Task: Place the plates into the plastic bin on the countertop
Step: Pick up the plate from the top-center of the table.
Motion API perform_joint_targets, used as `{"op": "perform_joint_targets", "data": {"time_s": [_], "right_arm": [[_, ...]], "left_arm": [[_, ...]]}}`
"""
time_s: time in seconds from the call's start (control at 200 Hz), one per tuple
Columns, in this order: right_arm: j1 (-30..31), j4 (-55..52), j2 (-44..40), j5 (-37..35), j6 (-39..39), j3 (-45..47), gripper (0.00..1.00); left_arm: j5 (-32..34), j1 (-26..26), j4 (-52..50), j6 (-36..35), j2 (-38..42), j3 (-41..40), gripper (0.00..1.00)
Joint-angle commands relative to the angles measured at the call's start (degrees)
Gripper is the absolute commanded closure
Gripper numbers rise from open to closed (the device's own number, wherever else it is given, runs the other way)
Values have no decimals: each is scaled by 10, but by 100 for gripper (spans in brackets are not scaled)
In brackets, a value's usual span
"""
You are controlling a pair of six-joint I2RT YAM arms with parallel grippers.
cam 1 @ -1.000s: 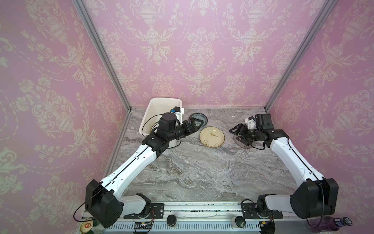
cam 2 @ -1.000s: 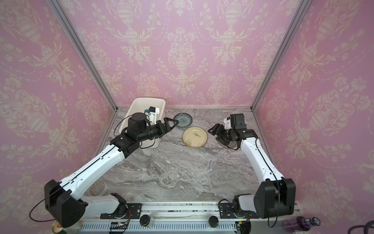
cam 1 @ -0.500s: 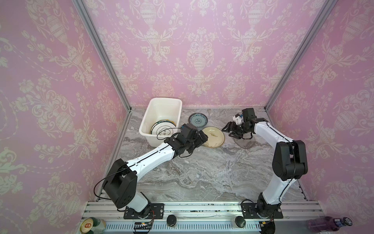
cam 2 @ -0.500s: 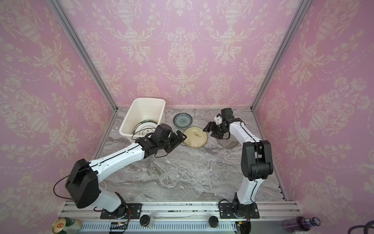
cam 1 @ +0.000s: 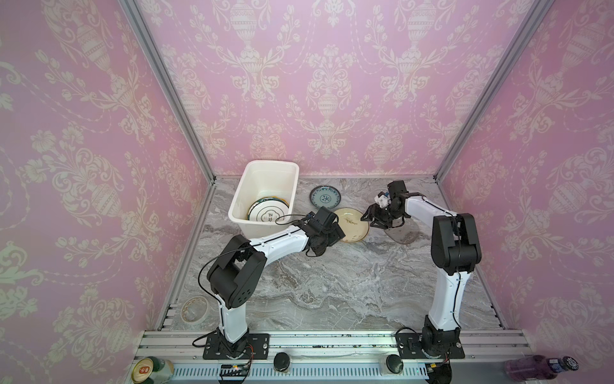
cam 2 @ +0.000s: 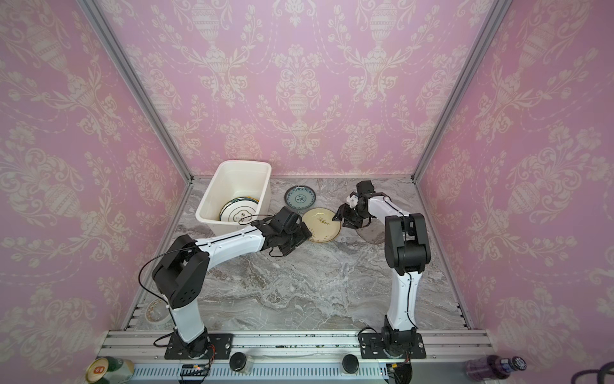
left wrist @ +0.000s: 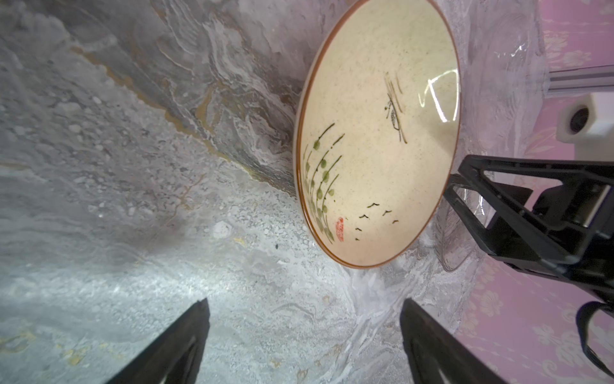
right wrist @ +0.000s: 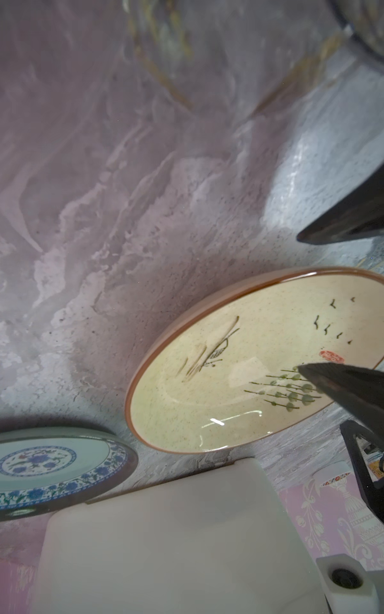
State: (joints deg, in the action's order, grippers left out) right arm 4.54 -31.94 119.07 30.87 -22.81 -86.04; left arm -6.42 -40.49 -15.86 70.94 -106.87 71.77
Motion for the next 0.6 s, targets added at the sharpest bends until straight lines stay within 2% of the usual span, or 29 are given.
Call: {"op": "perform_joint_targets", "data": {"time_s": [0.0,0.23,0.595], "right_arm": [[4,6,13,16,6,-8,50],[5,17,32,26,6,0,72],[5,-1,21,21,31,18,94]], "left_arm": [[26,-5,12,11,-21,8,9],[26,-5,33,13,-32,2,11],[41,-5,22,-26,-18,6,10]]}}
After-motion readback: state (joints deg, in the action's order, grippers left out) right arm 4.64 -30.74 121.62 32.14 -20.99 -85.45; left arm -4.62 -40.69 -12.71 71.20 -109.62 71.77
